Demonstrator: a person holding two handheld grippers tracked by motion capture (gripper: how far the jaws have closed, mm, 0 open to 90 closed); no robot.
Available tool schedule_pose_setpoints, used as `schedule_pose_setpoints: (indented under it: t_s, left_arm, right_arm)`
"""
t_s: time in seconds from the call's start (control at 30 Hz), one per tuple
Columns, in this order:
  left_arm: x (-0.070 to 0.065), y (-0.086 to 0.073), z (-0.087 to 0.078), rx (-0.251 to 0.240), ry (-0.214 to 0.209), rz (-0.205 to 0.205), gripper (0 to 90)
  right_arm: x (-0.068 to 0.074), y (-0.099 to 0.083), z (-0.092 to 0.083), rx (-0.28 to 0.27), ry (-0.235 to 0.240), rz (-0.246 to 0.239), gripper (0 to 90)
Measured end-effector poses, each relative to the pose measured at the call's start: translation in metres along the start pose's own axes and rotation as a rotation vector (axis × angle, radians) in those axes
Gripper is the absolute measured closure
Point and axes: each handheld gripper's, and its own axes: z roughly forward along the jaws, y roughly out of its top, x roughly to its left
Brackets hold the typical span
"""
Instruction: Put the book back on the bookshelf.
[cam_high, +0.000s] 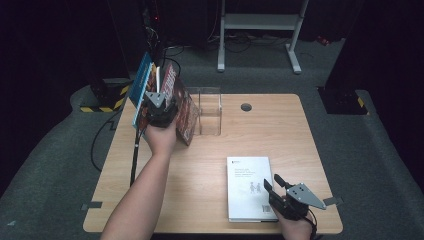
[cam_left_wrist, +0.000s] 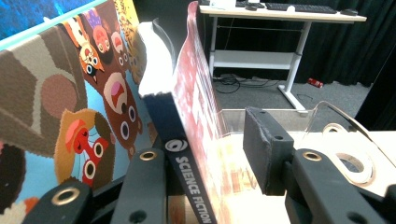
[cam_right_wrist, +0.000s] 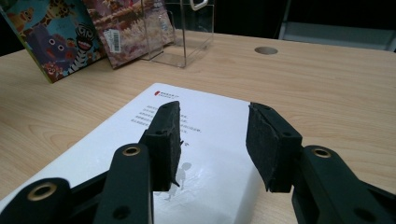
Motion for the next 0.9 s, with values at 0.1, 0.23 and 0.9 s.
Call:
schedule_pose_setpoints:
  t_s: [0.1,0.23,0.9]
  left_arm:
    - [0.0,0.002,-0.001,-0.005,0.009,0.002,59.6]
    - [0.002,0.007,-0.003,0.001,0.014,0.0,58.0]
    - [0.001,0.039,-0.023,-0.058,0.048,0.048,56.2]
  right_arm:
    - [0.001,0.0,0.0,0.0,0.003,0.0,54.8]
    - [0.002,0.0,0.001,0.001,0.006,-0.003,54.8]
    - [0.004,0.002,0.001,-0.002,0.008,-0.008,54.8]
